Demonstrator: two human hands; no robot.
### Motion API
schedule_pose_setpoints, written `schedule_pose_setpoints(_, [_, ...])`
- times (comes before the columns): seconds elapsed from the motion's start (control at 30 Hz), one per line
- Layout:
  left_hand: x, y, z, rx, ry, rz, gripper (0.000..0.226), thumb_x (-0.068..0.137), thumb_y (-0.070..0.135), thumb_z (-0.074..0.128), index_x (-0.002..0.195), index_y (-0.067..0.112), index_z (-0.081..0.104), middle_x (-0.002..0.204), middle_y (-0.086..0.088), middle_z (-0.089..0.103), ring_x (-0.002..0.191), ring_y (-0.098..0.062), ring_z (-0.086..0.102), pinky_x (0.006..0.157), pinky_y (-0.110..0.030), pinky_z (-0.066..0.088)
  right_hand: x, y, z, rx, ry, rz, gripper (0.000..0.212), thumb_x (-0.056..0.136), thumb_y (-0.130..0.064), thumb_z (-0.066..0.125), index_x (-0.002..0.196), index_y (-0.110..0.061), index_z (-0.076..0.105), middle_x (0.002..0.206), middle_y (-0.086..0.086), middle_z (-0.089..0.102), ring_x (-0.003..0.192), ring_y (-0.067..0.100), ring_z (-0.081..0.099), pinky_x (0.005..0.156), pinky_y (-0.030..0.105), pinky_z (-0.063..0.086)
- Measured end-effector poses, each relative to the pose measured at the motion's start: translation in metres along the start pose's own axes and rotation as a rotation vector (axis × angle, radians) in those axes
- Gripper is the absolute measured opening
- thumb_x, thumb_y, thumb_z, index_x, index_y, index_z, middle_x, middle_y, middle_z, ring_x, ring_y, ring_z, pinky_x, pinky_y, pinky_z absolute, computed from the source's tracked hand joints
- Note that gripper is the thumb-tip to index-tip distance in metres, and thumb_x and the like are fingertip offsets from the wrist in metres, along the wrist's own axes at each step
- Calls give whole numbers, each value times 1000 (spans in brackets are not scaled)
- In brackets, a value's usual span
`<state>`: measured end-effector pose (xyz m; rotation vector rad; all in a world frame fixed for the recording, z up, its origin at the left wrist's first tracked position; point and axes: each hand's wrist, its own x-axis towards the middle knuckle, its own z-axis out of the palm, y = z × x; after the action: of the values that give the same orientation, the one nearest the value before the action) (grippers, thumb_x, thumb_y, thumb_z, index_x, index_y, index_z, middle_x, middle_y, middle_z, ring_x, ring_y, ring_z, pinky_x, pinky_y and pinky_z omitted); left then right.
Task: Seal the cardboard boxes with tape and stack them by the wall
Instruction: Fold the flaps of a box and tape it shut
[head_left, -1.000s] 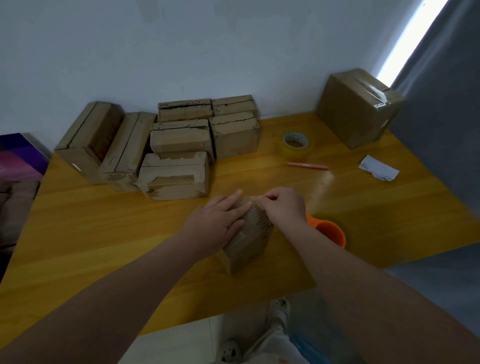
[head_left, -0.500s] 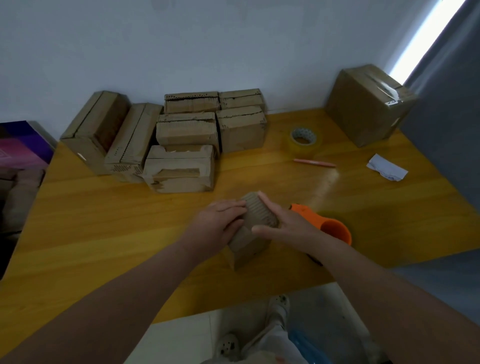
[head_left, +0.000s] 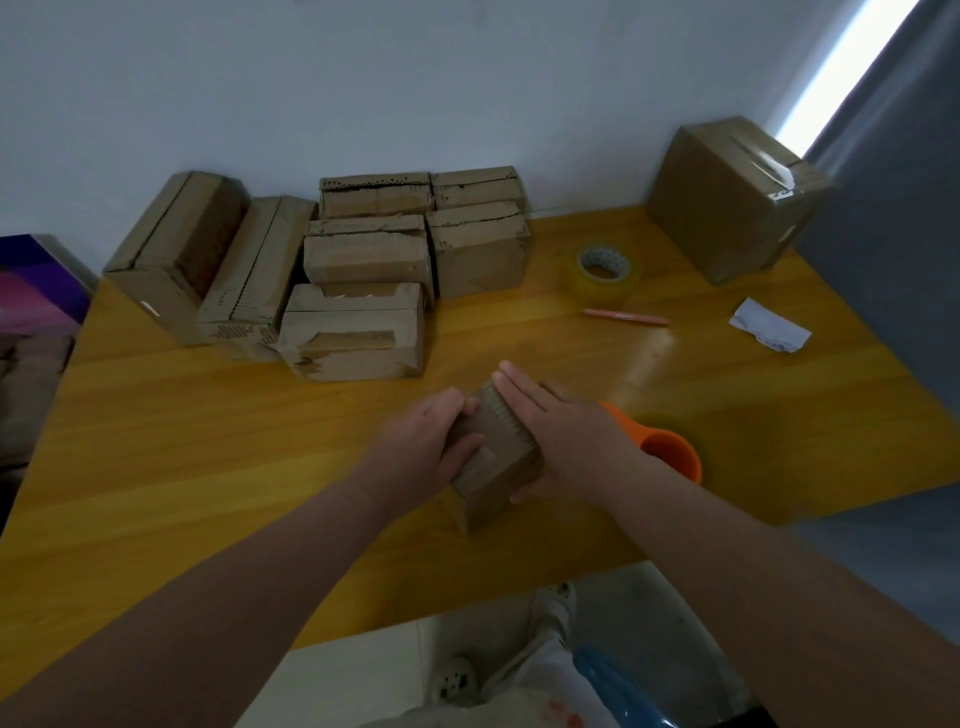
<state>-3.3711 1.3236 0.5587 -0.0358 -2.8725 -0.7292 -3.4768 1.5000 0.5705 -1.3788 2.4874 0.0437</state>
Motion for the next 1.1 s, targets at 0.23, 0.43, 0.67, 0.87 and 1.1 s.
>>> schedule_pose_setpoints(0.23, [1,4,-2,-4,-4,14,20,89,23,65,97,9,53,96,-6,61,85,-22,58,69,-26,38,-2,-2,5,-25,39,-22,125,73,-56,75,152,-27,-19,159,-12,-23,148,24,11,107,41,41])
schedule_pose_setpoints(0.43, [2,12,-5,0,-29,-16,21,94,28,57,105,10,53,107,-6,61,97,-21,56,76,-27,41,-21,0,4,-15,26,-5,109,83,-51,68,154,-27,-10,162,-11,-12,149,20,10,115,35,30])
schedule_pose_setpoints(0.67, [3,24,-15,256,-214,-43,80,75,75,53,132,22,37,125,7,45,108,-13,40,85,-30,46,-45,-2,-7,-72,286,-10,75,66,-42,86,130,-11,61,136,3,59,114,26,62,92,32,51])
schedule_pose_setpoints(0.87, [14,28,-13,145,-277,-167,96,73,64,68,147,26,21,137,6,32,124,-15,37,100,-35,45,-43,7,-5,-62,446,-33,31,62,-35,89,83,-16,77,87,0,75,78,21,71,63,33,60])
schedule_pose_setpoints(1.1, [61,22,-39,-42,-229,-335,107,72,51,74,153,23,9,147,-4,35,131,-23,37,104,-38,39,-16,41,-31,189,381,183,40,82,-46,72,112,-20,68,111,1,67,105,22,61,81,34,49])
